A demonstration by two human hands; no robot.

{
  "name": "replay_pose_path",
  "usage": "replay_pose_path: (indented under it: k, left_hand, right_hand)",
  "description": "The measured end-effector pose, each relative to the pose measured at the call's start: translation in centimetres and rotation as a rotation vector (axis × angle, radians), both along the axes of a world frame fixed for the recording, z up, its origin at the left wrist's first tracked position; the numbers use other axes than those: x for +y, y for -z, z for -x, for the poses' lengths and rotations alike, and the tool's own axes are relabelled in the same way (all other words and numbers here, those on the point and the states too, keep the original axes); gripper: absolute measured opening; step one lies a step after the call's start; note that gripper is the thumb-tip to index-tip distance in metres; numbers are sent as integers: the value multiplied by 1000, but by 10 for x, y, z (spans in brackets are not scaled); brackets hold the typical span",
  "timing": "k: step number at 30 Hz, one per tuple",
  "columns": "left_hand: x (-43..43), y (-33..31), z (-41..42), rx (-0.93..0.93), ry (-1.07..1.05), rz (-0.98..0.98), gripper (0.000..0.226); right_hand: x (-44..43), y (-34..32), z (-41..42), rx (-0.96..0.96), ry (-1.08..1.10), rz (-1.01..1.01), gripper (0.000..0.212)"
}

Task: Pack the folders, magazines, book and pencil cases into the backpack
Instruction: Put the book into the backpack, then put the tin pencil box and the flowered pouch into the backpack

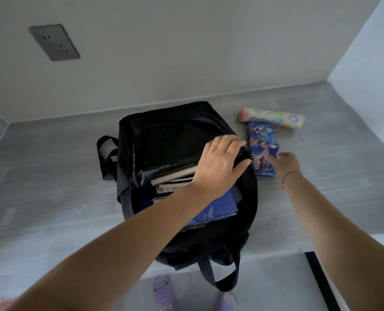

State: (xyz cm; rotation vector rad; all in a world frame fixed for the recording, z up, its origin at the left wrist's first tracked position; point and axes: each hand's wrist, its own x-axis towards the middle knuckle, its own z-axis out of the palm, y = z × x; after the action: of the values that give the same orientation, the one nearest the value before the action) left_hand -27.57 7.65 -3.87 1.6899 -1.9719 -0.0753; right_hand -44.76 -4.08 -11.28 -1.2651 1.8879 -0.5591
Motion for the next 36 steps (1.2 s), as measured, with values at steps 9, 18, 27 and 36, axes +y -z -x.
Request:
replay_pose_path:
  k: [9,18,27,36]
  left_hand:
    - [-84,-7,-39,-70,-429,-302,58]
    - [-46,-11,-184,214,-729,-576,71]
    - [10,-28,-171,894,-518,-421,41]
    - [35,-42,-139,852,-195,-665,64]
  right_hand:
    - [-7,-15,-5,-161,-78,220,41]
    - [-19,-63,-92,-315,-664,153,56]
    - [-19,-71,-76,-657,-696,18,24]
    - [-6,-79,-22,-750,-1061,-450,79]
